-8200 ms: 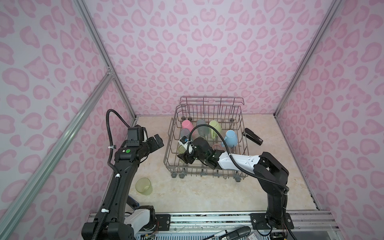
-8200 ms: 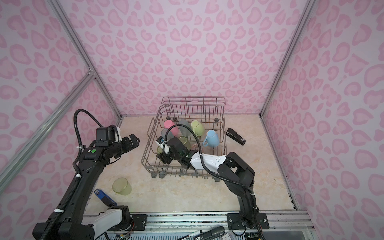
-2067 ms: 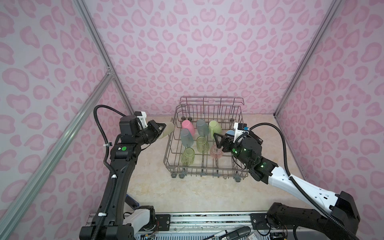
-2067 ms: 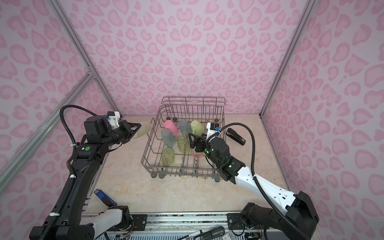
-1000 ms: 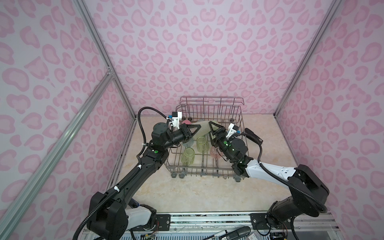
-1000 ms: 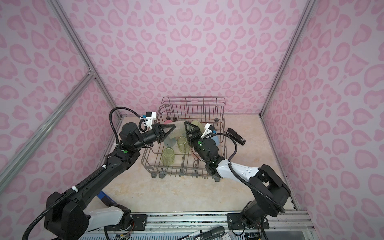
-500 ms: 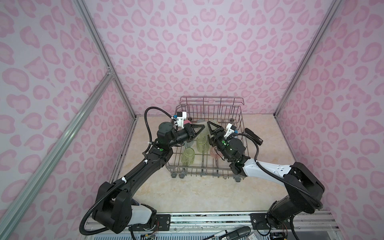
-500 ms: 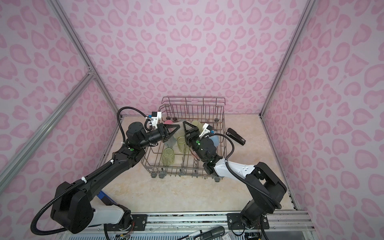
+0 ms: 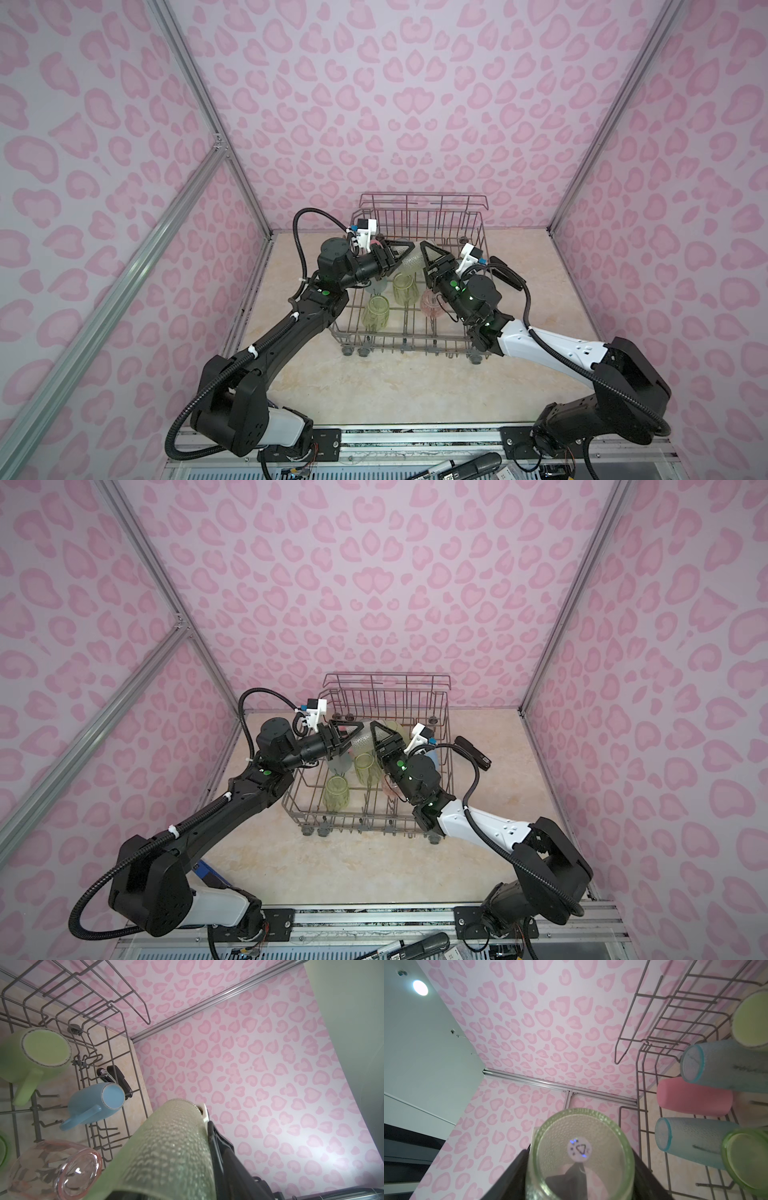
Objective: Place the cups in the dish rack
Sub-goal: 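Grasp the textured cup with the right gripper while the left gripper opens and draws back, then lower the textured cup upside down into the rack's nearer row with the right gripper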
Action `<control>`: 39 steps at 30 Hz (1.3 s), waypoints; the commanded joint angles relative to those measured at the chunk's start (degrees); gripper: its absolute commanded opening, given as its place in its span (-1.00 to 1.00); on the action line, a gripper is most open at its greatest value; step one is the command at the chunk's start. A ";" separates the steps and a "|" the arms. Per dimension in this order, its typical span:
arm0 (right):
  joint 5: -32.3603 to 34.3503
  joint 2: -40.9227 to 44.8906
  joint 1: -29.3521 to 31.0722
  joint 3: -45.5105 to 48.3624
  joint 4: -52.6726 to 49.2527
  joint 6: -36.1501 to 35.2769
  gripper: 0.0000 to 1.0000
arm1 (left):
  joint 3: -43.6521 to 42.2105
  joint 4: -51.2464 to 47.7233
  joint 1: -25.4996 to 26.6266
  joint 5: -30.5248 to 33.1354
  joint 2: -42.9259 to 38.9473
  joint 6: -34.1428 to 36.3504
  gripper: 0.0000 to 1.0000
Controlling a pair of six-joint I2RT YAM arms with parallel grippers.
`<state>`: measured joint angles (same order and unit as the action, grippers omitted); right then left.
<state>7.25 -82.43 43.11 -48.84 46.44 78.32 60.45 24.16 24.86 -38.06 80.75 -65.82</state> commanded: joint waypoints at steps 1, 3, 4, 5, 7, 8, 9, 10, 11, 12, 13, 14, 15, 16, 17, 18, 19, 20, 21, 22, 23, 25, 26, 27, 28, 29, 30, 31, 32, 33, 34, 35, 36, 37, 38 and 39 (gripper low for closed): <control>2.94 2.95 -0.05 0.10 -7.63 -8.82 0.09 | 2.18 -8.79 -0.63 1.26 -0.43 5.62 0.48; 4.49 5.50 0.11 -0.16 -13.87 -14.22 0.09 | 3.42 -16.54 -1.18 2.49 -1.26 9.16 0.66; 5.29 6.89 0.21 -0.40 -16.79 -16.50 0.09 | 4.41 -21.10 -1.43 3.52 -1.61 11.38 0.72; 6.08 8.17 0.50 -0.54 -20.19 -19.60 0.09 | 5.88 -26.64 -1.61 5.33 -1.88 13.80 0.77; 9.04 10.44 1.36 -1.18 -26.94 -25.23 0.10 | 8.60 -36.98 -1.66 8.98 -2.38 18.60 0.85; 10.57 11.48 1.93 -1.33 -29.94 -28.40 0.10 | 9.67 -41.57 -1.66 11.15 -2.52 21.03 0.90; 12.24 12.41 2.63 -1.47 -32.73 -31.30 0.11 | 10.56 -45.66 -1.82 13.21 -2.64 22.80 0.91; 13.53 13.17 3.26 -1.43 -34.34 -33.64 0.11 | 11.09 -48.88 -1.92 15.17 -2.72 24.18 0.93; 14.71 13.79 4.14 -1.34 -35.87 -36.87 0.11 | 11.51 -51.66 -2.06 17.04 -2.87 25.47 0.94; 16.20 14.13 5.07 -1.58 -37.66 -40.13 0.11 | 11.65 -54.08 -2.13 18.84 -3.01 26.70 0.95; 17.45 14.18 5.89 -1.78 -39.04 -42.69 0.11 | 11.71 -55.33 -2.24 19.83 -3.12 27.93 0.98; 17.72 14.16 6.61 -2.03 -39.91 -46.00 0.11 | 11.54 -56.57 -2.27 20.97 -3.40 29.26 0.99; 18.09 13.96 7.00 -2.35 -40.77 -48.27 0.11 | 11.45 -57.57 -2.35 22.29 -3.56 30.32 0.99; 17.84 13.59 7.34 -2.47 -41.40 -50.55 0.11 | 11.29 -58.63 -2.31 23.99 -3.75 31.54 0.99; 16.35 13.15 7.60 -2.56 -41.11 -53.20 0.12 | 11.06 -59.41 -2.42 25.85 -4.00 32.67 0.99; 14.86 12.65 7.69 -2.50 -40.99 -55.08 0.12 | 11.09 -60.35 -2.45 27.83 -4.23 34.00 0.99; 13.54 12.20 7.69 -2.44 -40.56 -56.69 0.13 | 11.18 -61.17 -2.49 29.57 -4.50 35.02 0.99; 11.41 11.59 7.76 -2.29 -39.65 -58.96 0.13 | 11.35 -61.84 -2.54 31.36 -4.92 36.06 0.99; 9.81 10.94 7.77 -2.28 -39.14 -60.82 0.13 | 11.60 -62.61 -2.58 33.04 -5.28 36.89 0.99; 8.71 10.28 7.85 -2.31 -38.86 -62.29 0.13 | 11.84 -62.96 -2.63 33.96 -5.58 37.52 1.00; 6.94 9.61 7.82 -2.31 -38.46 -63.93 0.13 | 11.97 -63.12 -2.71 34.72 -5.92 38.18 1.00; 3.57 8.42 7.94 -2.43 -37.67 -68.14 0.13 | 11.91 -62.86 -3.02 36.22 -6.37 38.95 1.00; 2.25 7.81 7.95 -2.65 -37.30 -70.18 0.13 | 11.65 -62.39 -3.35 36.61 -6.64 39.50 0.99; 1.10 7.11 8.04 -2.90 -37.15 -71.78 0.13 | 11.39 -61.94 -3.97 36.70 -7.02 39.63 0.99; -0.40 6.55 7.97 -3.23 -37.12 -73.13 0.13 | 11.08 -61.44 -4.70 36.28 -7.26 39.55 0.99; -1.88 5.82 8.03 -3.54 -37.10 -74.66 0.14 | 10.56 -60.54 -5.55 35.21 -7.60 39.54 0.99; -3.01 5.08 7.98 -3.98 -37.37 -76.08 0.14 | 10.08 -59.82 -6.25 34.29 -7.84 39.37 0.99; -3.92 4.31 7.98 -4.38 -37.70 -77.11 0.14 | 9.59 -59.10 -6.95 33.48 -7.97 39.05 0.99; -4.64 3.73 8.02 -4.61 -37.80 -77.83 0.13 | 9.12 -58.58 -7.47 32.70 -8.00 38.93 1.00; -5.44 3.23 8.04 -4.78 -37.65 -78.38 0.14 | 8.60 -57.84 -7.87 31.73 -8.00 38.84 1.00; -6.85 2.79 7.93 -4.84 -37.30 -79.02 0.14 | 8.20 -57.20 -8.13 30.83 -7.87 38.84 1.00; -8.05 2.45 7.93 -4.83 -36.98 -79.60 0.14 | 8.06 -57.09 -8.31 30.25 -7.65 38.84 1.00; -9.52 1.92 7.95 -5.06 -36.81 -80.21 0.14 | 8.11 -56.90 -8.47 29.48 -7.36 38.91 0.99; -10.47 1.37 7.89 -5.27 -36.77 -80.55 0.15 | 8.11 -56.63 -8.59 28.73 -7.11 39.10 0.98; -10.99 0.95 7.88 -5.34 -36.51 -80.66 0.15 | 8.07 -56.47 -8.58 28.55 -7.01 39.11 0.98; -11.53 0.55 7.95 -5.17 -35.83 -80.89 0.15 | 8.02 -56.28 -8.72 28.49 -7.02 39.10 0.98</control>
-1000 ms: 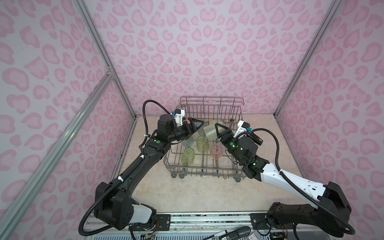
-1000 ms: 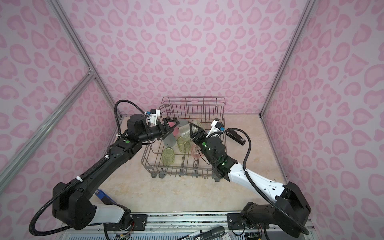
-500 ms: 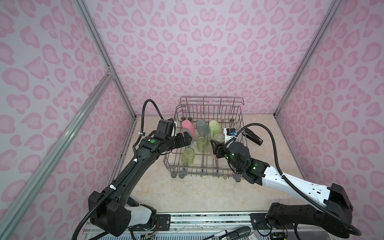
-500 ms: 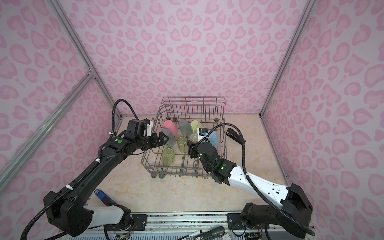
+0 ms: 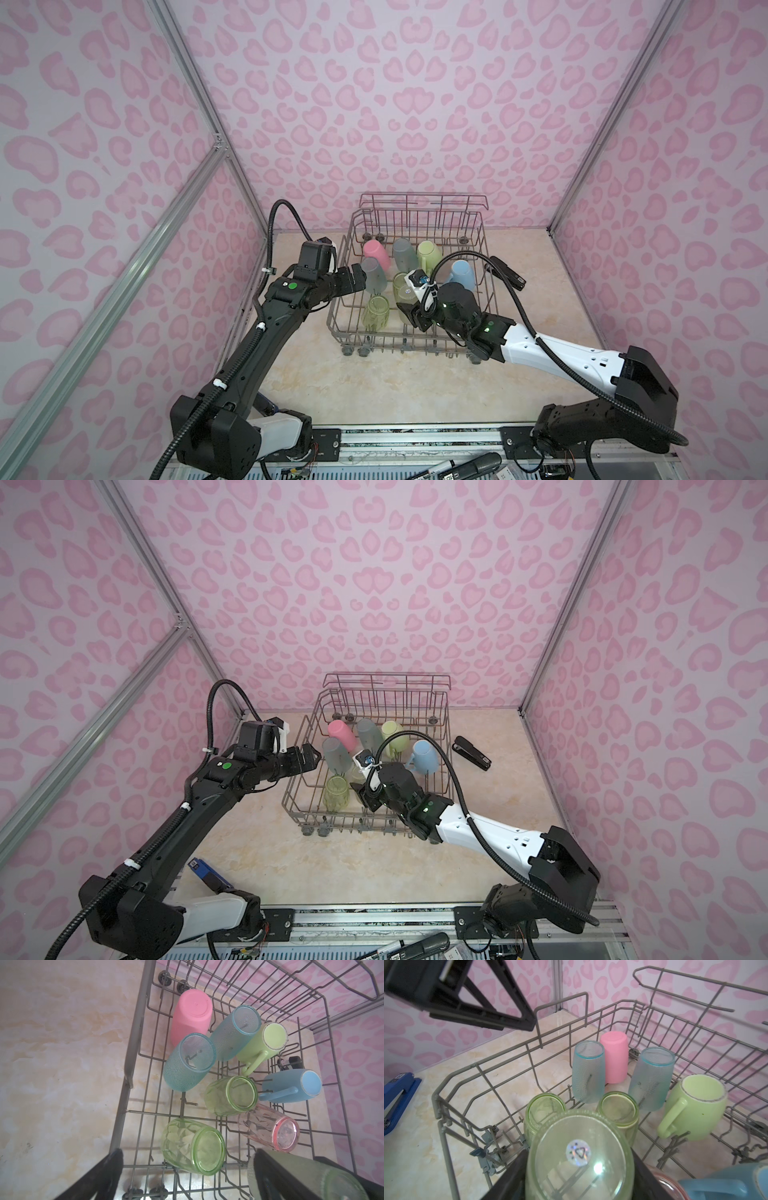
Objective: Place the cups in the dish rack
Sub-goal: 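Lower the textured cup upside down into the rack's nearer row with the right gripper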
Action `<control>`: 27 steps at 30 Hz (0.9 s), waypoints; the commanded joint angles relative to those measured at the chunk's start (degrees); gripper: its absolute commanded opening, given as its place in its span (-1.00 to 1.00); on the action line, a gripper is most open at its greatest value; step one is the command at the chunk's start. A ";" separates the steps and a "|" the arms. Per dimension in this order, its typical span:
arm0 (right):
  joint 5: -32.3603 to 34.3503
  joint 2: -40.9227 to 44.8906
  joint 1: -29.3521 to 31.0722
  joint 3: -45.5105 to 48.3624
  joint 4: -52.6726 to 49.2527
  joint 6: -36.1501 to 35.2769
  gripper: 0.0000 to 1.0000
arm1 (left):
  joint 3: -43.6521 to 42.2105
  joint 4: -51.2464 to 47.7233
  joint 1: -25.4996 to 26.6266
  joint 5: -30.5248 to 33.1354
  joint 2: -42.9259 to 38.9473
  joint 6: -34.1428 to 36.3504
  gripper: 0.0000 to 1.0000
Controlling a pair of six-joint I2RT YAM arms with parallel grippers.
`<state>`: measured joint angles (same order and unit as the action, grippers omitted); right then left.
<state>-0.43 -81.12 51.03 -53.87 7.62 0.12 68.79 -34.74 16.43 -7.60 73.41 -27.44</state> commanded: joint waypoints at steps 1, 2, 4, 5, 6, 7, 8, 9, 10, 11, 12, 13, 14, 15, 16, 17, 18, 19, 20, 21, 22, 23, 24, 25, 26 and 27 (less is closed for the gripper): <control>-4.50 -1.24 -0.05 0.06 3.56 -2.99 0.15 | -0.48 2.74 -0.49 -1.94 0.21 0.72 0.98; -5.06 -1.65 -0.22 0.24 3.90 -3.22 0.16 | -0.63 2.84 -0.64 -1.91 0.15 0.64 0.98; -5.89 -2.69 -0.28 0.21 4.32 -3.55 0.17 | -0.93 3.12 -0.84 -2.00 -0.04 0.57 0.98; -6.36 -3.03 -0.40 0.25 4.55 -3.44 0.17 | -1.03 3.18 -0.82 -2.12 -0.02 0.55 0.98; -6.83 -3.38 -0.55 0.41 5.03 -3.31 0.18 | -1.12 3.35 -0.95 -2.25 -0.02 0.55 0.98; -6.98 -3.66 -0.67 0.71 5.52 -3.28 0.18 | -1.03 3.35 -1.02 -2.41 0.01 0.55 0.98; -7.18 -3.92 -0.76 1.08 6.12 -3.26 0.18 | -0.95 3.42 -1.17 -2.69 0.11 0.55 0.97; -7.39 -4.23 -0.95 1.30 6.52 -3.30 0.18 | -0.95 3.45 -1.31 -2.95 0.16 0.57 0.97; -7.60 -4.44 -1.00 1.49 6.78 -3.32 0.19 | -1.03 3.75 -1.51 -3.16 0.10 0.55 0.97; -7.98 -4.69 -1.09 1.60 6.97 -3.53 0.19 | -1.15 3.81 -1.73 -3.44 0.07 0.38 0.96; -8.12 -4.86 -1.21 1.56 6.89 -3.71 0.18 | -1.21 3.82 -1.85 -3.61 0.14 0.31 0.96; -8.09 -5.08 -1.36 1.33 6.60 -3.89 0.18 | -1.21 3.86 -2.04 -3.73 0.15 0.22 0.96; -8.08 -5.18 -1.54 1.41 6.50 -4.02 0.18 | -1.21 3.89 -2.21 -3.98 0.16 0.20 0.95; -8.34 -5.24 -1.80 1.54 6.37 -4.20 0.18 | -1.28 3.99 -2.43 -4.09 0.10 0.11 0.95; -8.49 -5.27 -2.00 1.61 6.29 -4.32 0.18 | -1.34 4.07 -2.53 -4.18 0.00 0.02 0.95; -8.83 -5.36 -2.25 1.71 6.27 -4.40 0.18 | -1.43 4.20 -2.59 -4.26 -0.08 -0.07 0.95; -9.22 -5.47 -2.61 1.95 6.28 -4.43 0.18 | -1.54 4.40 -2.69 -4.44 -0.19 -0.15 0.95; -9.17 -5.67 -2.75 1.97 6.21 -4.51 0.18 | -1.56 4.50 -2.66 -4.53 -0.28 -0.16 0.95; -9.39 -5.81 -2.86 2.01 6.18 -4.51 0.18 | -1.65 4.50 -2.78 -4.53 -0.32 -0.22 0.95; -9.57 -6.21 -3.06 2.01 6.18 -4.63 0.18 | -1.57 4.49 -2.87 -4.69 -0.28 -0.24 0.95; -9.70 -6.45 -3.11 2.01 5.97 -4.73 0.18 | -1.56 4.48 -2.95 -4.78 -0.36 -0.24 0.95; -9.79 -6.74 -3.06 1.99 5.74 -4.87 0.18 | -1.65 4.59 -2.98 -4.87 -0.38 -0.32 0.95; -9.91 -6.94 -3.06 1.94 5.61 -4.87 0.18 | -1.73 4.63 -2.98 -4.98 -0.45 -0.33 0.95; -9.86 -7.14 -3.05 2.05 5.59 -4.94 0.18 | -1.82 4.74 -2.93 -5.06 -0.46 -0.38 0.95; -9.78 -7.33 -3.08 2.12 5.52 -5.03 0.18 | -1.91 4.79 -2.93 -5.13 -0.51 -0.42 0.95; -9.71 -7.59 -3.04 2.34 5.57 -5.19 0.18 | -1.95 4.85 -2.98 -5.06 -0.54 -0.42 0.95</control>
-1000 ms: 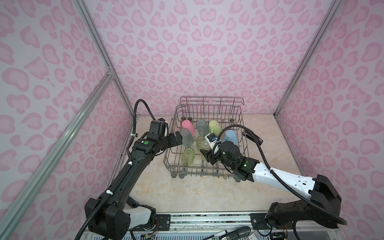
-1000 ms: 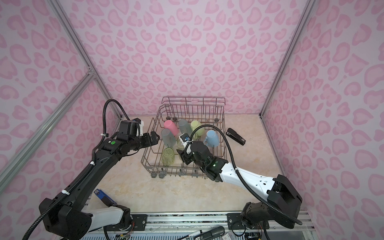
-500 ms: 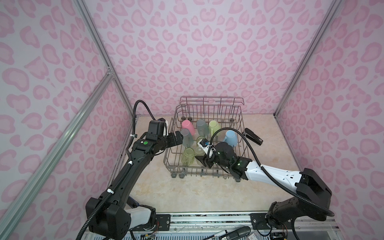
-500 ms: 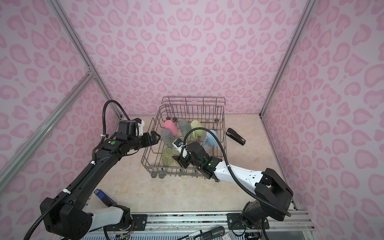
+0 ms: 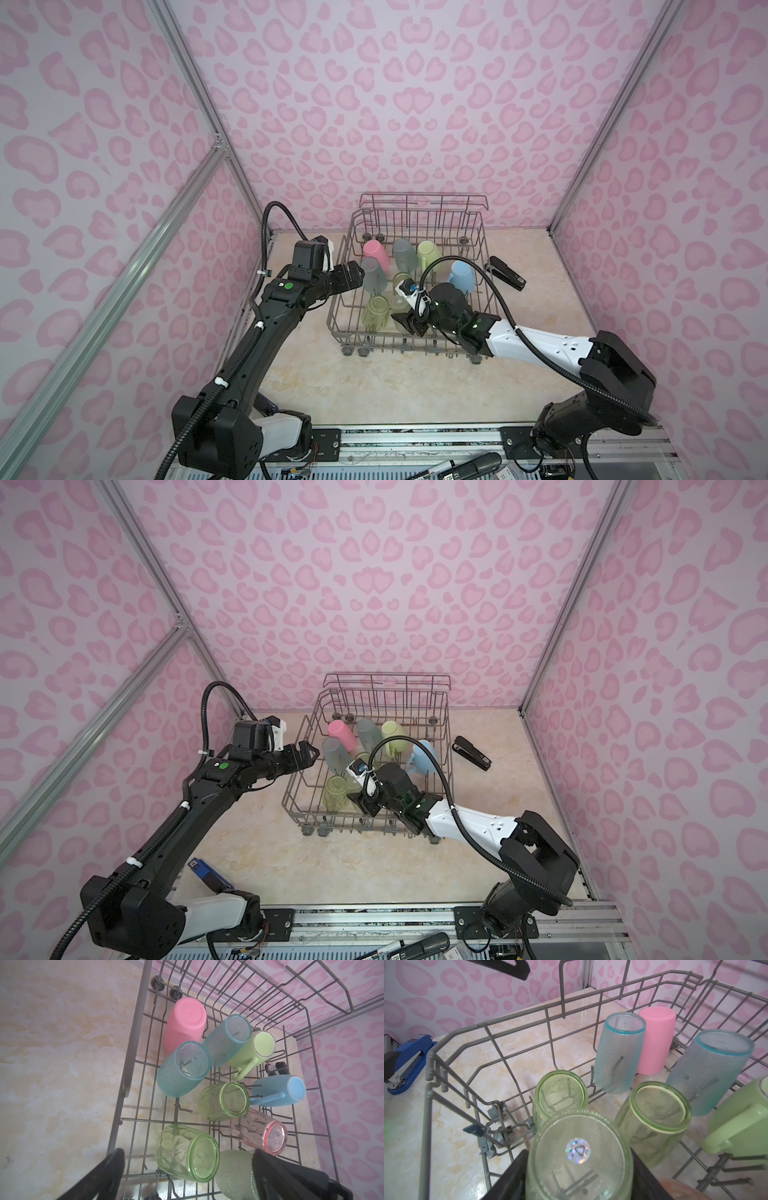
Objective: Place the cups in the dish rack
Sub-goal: 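Lower the textured cup upside down into the rack's nearer row with the right gripper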
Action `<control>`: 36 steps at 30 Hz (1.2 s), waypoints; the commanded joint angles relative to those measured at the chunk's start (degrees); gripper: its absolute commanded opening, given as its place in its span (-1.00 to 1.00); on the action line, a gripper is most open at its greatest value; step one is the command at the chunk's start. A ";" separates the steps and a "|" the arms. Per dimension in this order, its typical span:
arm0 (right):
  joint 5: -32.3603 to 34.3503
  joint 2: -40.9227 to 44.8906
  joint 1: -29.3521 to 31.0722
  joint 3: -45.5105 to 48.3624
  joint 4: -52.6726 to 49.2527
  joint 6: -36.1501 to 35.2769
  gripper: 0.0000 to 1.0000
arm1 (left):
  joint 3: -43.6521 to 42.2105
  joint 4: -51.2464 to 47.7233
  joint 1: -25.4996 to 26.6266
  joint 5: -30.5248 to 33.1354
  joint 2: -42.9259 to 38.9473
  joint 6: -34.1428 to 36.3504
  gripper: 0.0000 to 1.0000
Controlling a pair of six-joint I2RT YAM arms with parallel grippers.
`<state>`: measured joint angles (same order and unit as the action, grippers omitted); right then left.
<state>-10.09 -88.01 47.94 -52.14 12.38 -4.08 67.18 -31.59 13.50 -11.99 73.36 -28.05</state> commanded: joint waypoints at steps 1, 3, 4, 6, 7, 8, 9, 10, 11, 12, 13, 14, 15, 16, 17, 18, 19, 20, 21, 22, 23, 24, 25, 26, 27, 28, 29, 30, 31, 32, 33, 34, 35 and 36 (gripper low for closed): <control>0.05 -0.90 -0.02 0.64 0.80 -1.04 0.19 | -0.30 1.67 -0.05 -0.80 -0.52 0.19 0.94; 0.29 -1.74 -0.04 0.23 -0.04 -1.35 0.19 | -0.38 1.73 0.00 -0.84 -0.58 0.13 0.94; 0.41 -2.07 -0.04 -0.01 -0.40 -1.45 0.19 | -0.46 1.72 0.00 -0.84 -0.59 0.10 0.94; 0.54 -2.90 -0.13 -0.30 -1.01 -1.61 0.19 | -0.48 1.77 0.02 -0.86 -0.59 0.04 0.94; 0.48 -3.14 -0.27 -0.37 -1.48 -1.67 0.19 | -0.51 1.81 -0.09 -0.84 -0.59 -0.11 0.94; 0.31 -3.47 -0.30 -0.75 -2.02 -1.72 0.19 | -0.56 1.97 -0.12 -0.96 -0.55 -0.24 0.94; 0.24 -3.72 -0.31 -1.09 -2.83 -1.85 0.20 | -0.56 1.93 -0.13 -1.10 -0.50 -0.25 0.94; 0.27 -3.88 -0.37 -1.41 -3.67 -2.02 0.21 | -0.56 1.97 -0.08 -1.11 -0.47 -0.25 0.94; 0.13 -4.05 -0.38 -1.87 -4.80 -2.29 0.21 | -0.56 1.96 -0.14 -1.15 -0.42 -0.29 0.94; 0.16 -4.22 -0.33 -2.32 -5.96 -2.71 0.22 | -0.61 1.91 -0.09 -1.19 -0.42 -0.29 0.94; 0.50 -4.31 -0.32 -2.57 -6.79 -2.87 0.23 | -0.56 1.92 -0.13 -1.19 -0.41 -0.27 0.94; 0.86 -4.52 -0.35 -2.79 -7.76 -3.22 0.24 | -0.64 2.00 -0.12 -1.36 -0.41 -0.33 0.94; 1.15 -4.54 -0.37 -2.96 -8.58 -3.58 0.24 | -0.64 2.00 -0.12 -1.53 -0.41 -0.34 0.93; 1.57 -4.54 -0.35 -3.22 -9.35 -3.84 0.24 | -0.64 2.06 -0.13 -1.62 -0.41 -0.38 0.94; 1.89 -4.50 -0.31 -3.54 -10.29 -4.15 0.24 | -0.65 2.06 -0.13 -1.63 -0.40 -0.34 0.93; 2.16 -4.31 -0.37 -3.84 -11.42 -4.43 0.24 | -0.64 2.09 -0.19 -1.63 -0.50 -0.42 0.93; 2.47 -4.15 -0.35 -4.21 -12.30 -4.36 0.24 | -0.69 2.11 -0.18 -1.63 -0.52 -0.43 0.93; 2.64 -3.85 -0.33 -4.26 -12.64 -4.46 0.24 | -0.73 2.12 -0.22 -1.63 -0.50 -0.42 0.93; 2.65 -3.50 -0.31 -4.01 -12.48 -4.68 0.24 | -0.73 2.06 -0.23 -1.63 -0.50 -0.42 0.93; 2.58 -3.23 -0.37 -3.76 -12.34 -4.76 0.25 | -0.79 2.16 -0.21 -1.75 -0.50 -0.49 0.94; 2.52 -2.85 -0.36 -3.36 -12.09 -4.94 0.24 | -0.78 2.15 -0.22 -1.72 -0.50 -0.51 0.94; 2.44 -2.42 -0.35 -2.93 -11.75 -5.10 0.24 | -0.79 2.19 -0.31 -1.79 -0.42 -0.59 0.93; 2.44 -2.05 -0.33 -2.58 -11.30 -5.11 0.24 | -0.83 2.19 -0.36 -1.74 -0.44 -0.64 0.93; 2.51 -1.55 -0.31 -1.89 -10.70 -5.09 0.25 | -0.82 2.16 -0.40 -1.81 -0.41 -0.60 0.94; 2.22 -1.11 -0.35 -1.25 -9.90 -5.23 0.25 | -0.82 2.19 -0.44 -1.81 -0.41 -0.64 0.94; 2.03 -0.75 -0.39 -0.69 -9.27 -5.24 0.25 | -0.82 2.20 -0.41 -1.81 -0.36 -0.69 0.94; 1.81 -0.44 -0.31 -0.09 -8.84 -5.32 0.26 | -0.82 2.17 -0.50 -1.85 -0.33 -0.69 0.93; 1.65 -0.03 -0.34 0.31 -8.46 -5.39 0.26 | -0.86 2.26 -0.58 -1.81 -0.41 -0.69 0.93; 1.50 0.09 -0.31 0.68 -8.30 -5.37 0.27 | -0.91 2.33 -0.53 -1.83 -0.41 -0.69 0.93; 1.38 0.41 -0.35 1.21 -8.04 -5.53 0.27 | -0.91 2.33 -0.58 -1.81 -0.33 -0.76 0.93; 1.31 0.63 -0.35 1.59 -7.69 -5.54 0.28 | -0.91 2.37 -0.59 -1.84 -0.33 -0.77 0.93; 1.22 0.81 -0.32 1.90 -7.58 -5.52 0.28 | -0.91 2.41 -0.66 -1.90 -0.28 -0.77 0.93; 1.05 1.04 -0.35 2.15 -7.43 -5.69 0.29 | -0.91 2.46 -0.72 -2.05 -0.15 -0.86 0.93; 0.91 1.21 -0.31 2.38 -7.31 -5.77 0.29 | -0.91 2.49 -0.81 -2.15 -0.06 -0.95 0.93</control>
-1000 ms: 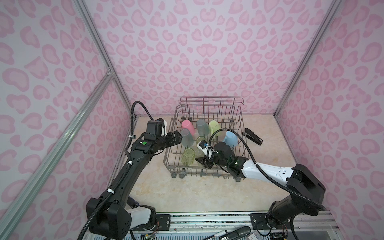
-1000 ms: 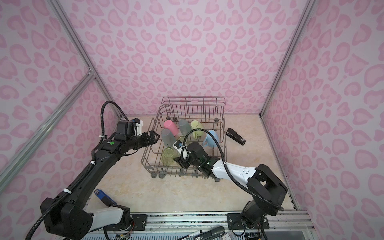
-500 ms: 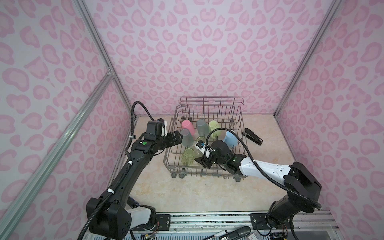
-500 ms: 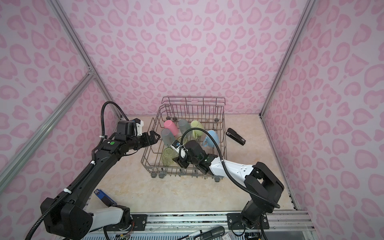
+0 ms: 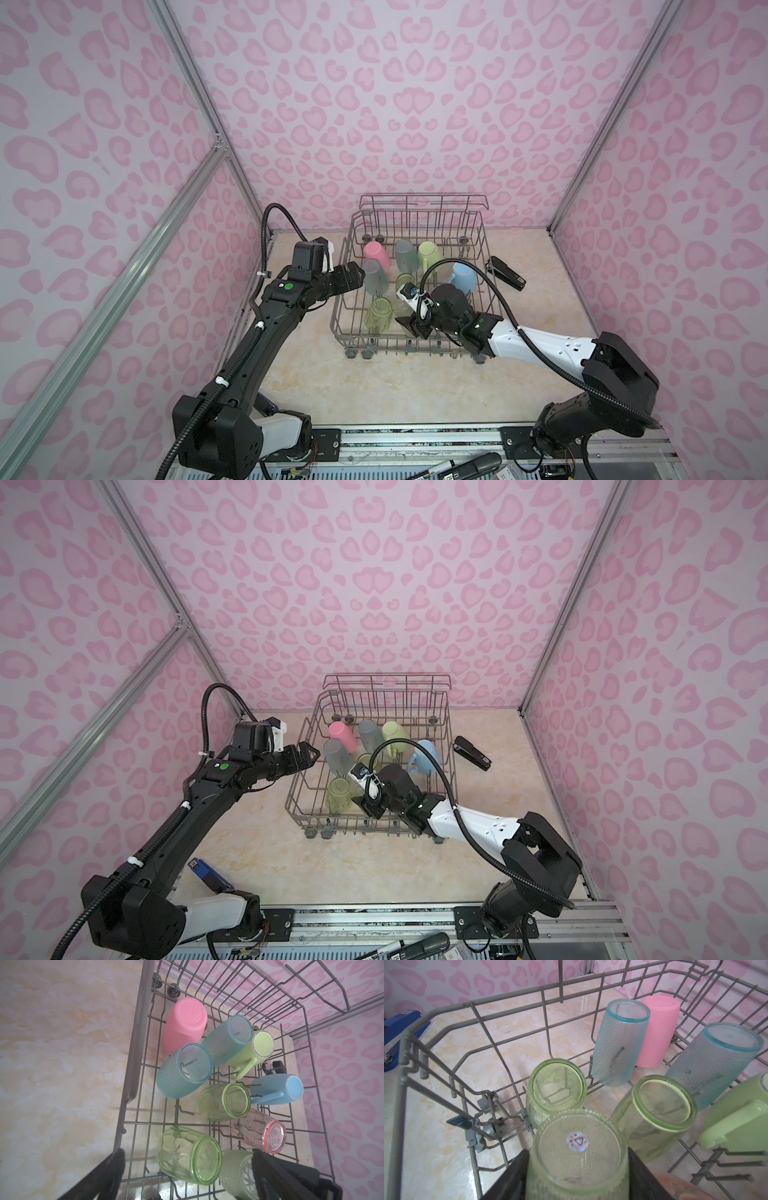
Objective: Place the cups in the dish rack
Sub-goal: 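Lower the textured cup upside down into the rack's nearer row with the right gripper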
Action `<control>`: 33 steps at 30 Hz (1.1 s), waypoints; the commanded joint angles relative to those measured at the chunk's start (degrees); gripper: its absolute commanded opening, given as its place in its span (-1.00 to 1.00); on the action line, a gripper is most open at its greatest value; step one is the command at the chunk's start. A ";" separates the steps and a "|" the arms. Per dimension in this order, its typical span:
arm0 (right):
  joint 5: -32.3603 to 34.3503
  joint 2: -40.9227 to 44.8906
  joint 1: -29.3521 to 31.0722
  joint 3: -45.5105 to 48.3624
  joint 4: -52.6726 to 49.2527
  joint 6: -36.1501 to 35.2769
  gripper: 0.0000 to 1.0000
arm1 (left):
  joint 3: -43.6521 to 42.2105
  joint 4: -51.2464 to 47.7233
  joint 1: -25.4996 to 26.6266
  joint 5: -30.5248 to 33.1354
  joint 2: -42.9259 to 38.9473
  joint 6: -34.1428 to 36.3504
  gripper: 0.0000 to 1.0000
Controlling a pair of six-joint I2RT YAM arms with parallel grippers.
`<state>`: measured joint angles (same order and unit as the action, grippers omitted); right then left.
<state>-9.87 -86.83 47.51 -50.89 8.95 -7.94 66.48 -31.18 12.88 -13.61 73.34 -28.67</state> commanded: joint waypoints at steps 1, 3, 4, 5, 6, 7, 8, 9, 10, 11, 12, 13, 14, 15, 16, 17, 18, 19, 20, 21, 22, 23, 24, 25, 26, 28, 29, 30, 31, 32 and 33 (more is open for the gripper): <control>0.51 0.20 0.12 1.34 -3.61 -1.89 0.30 | -0.21 2.07 -0.15 -0.63 0.03 -0.38 0.93; 0.08 0.60 0.11 1.80 -3.17 -1.82 0.33 | -0.21 2.00 -0.26 -0.71 0.05 -0.43 0.93; 0.06 0.62 0.08 1.84 -3.00 -1.86 0.34 | -0.21 2.13 -0.31 -0.76 0.13 -0.47 0.93; 0.00 0.67 0.12 1.87 -2.93 -1.85 0.35 | -0.29 2.10 -0.40 -0.81 0.14 -0.51 0.93; -0.31 0.62 0.08 2.01 -2.97 -1.86 0.38 | -0.30 2.26 -0.40 -0.82 0.13 -0.51 0.93; -0.41 0.62 0.08 1.90 -2.91 -1.82 0.39 | -0.34 2.33 -0.45 -0.81 0.14 -0.51 0.92; -0.51 0.55 0.07 1.95 -2.89 -1.95 0.41 | -0.37 2.26 -0.49 -0.81 0.13 -0.51 0.92; -0.61 0.44 0.17 2.10 -2.82 -1.96 0.43 | -0.35 2.25 -0.53 -0.93 0.22 -0.60 0.93; -0.63 0.26 0.19 2.12 -2.80 -2.03 0.43 | -0.31 2.33 -0.58 -0.98 0.31 -0.60 0.92; -0.76 0.12 0.22 2.16 -2.72 -2.05 0.44 | -0.32 2.35 -0.58 -1.12 0.40 -0.69 0.92; -0.73 0.08 0.30 2.19 -2.74 -2.12 0.45 | -0.30 2.33 -0.65 -1.30 0.46 -0.78 0.92; -0.62 0.08 0.31 2.12 -2.71 -2.11 0.45 | -0.30 2.35 -0.74 -1.40 0.57 -0.78 0.92; -0.56 0.19 0.31 2.17 -2.62 -2.05 0.45 | -0.34 2.43 -0.73 -1.42 0.57 -0.78 0.92; -0.56 0.21 0.31 2.12 -2.62 -2.07 0.45 | -0.34 2.37 -0.84 -1.51 0.58 -0.87 0.92; -0.66 0.30 0.31 2.11 -2.56 -2.02 0.45 | -0.38 2.36 -0.80 -1.51 0.60 -0.87 0.92; -0.61 0.41 0.31 1.96 -2.55 -2.14 0.45 | -0.38 2.46 -0.85 -1.57 0.66 -0.87 0.92; -0.50 0.43 0.31 1.97 -2.54 -2.11 0.45 | -0.43 2.51 -0.90 -1.52 0.58 -0.93 0.92; -0.48 0.52 0.30 1.95 -2.49 -2.01 0.45 | -0.43 2.48 -0.91 -1.59 0.57 -0.95 0.92; -0.43 0.60 0.30 1.95 -2.45 -2.22 0.45 | -0.46 2.51 -1.02 -1.60 0.56 -0.95 0.92; -0.37 0.73 0.34 1.94 -2.60 -2.23 0.43 | -0.47 2.59 -0.99 -1.64 0.61 -0.95 0.92; -0.28 0.87 0.37 1.89 -2.77 -2.18 0.40 | -0.47 2.61 -1.00 -1.68 0.63 -1.03 0.91; -0.09 1.04 0.37 1.81 -3.17 -2.17 0.34 | -0.47 2.61 -1.09 -1.69 0.60 -1.04 0.91; 0.01 1.32 0.34 1.76 -3.60 -2.11 0.28 | -0.47 2.59 -1.07 -1.69 0.70 -1.04 0.91; 0.24 1.52 0.43 1.76 -3.97 -2.11 0.26 | -0.47 2.53 -1.17 -1.75 0.73 -1.07 0.91; 0.59 1.87 0.60 1.76 -4.26 -2.16 0.25 | -0.47 2.65 -1.19 -1.77 0.73 -1.13 0.91; 1.03 2.56 0.79 2.22 -4.37 -2.36 0.28 | -0.47 2.69 -1.28 -1.95 0.63 -1.21 0.91; 1.15 3.01 0.96 2.51 -4.37 -2.53 0.30 | -0.49 2.73 -1.24 -2.03 0.70 -1.22 0.91; 1.17 3.33 1.01 2.72 -4.29 -2.74 0.32 | -0.47 2.70 -1.22 -2.06 0.65 -1.22 0.91; 1.08 3.58 0.94 2.95 -4.29 -2.75 0.34 | -0.60 2.77 -1.28 -2.10 0.66 -1.28 0.91; 0.96 3.75 0.97 3.02 -4.44 -2.86 0.37 | -0.63 2.81 -1.34 -2.15 0.63 -1.30 0.91; 0.82 3.78 1.01 2.97 -4.80 -2.98 0.38 | -0.65 2.80 -1.28 -2.26 0.65 -1.31 0.91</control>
<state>-8.12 -83.11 48.23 -48.47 7.86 -9.72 66.13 -29.85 11.62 -15.20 73.76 -30.02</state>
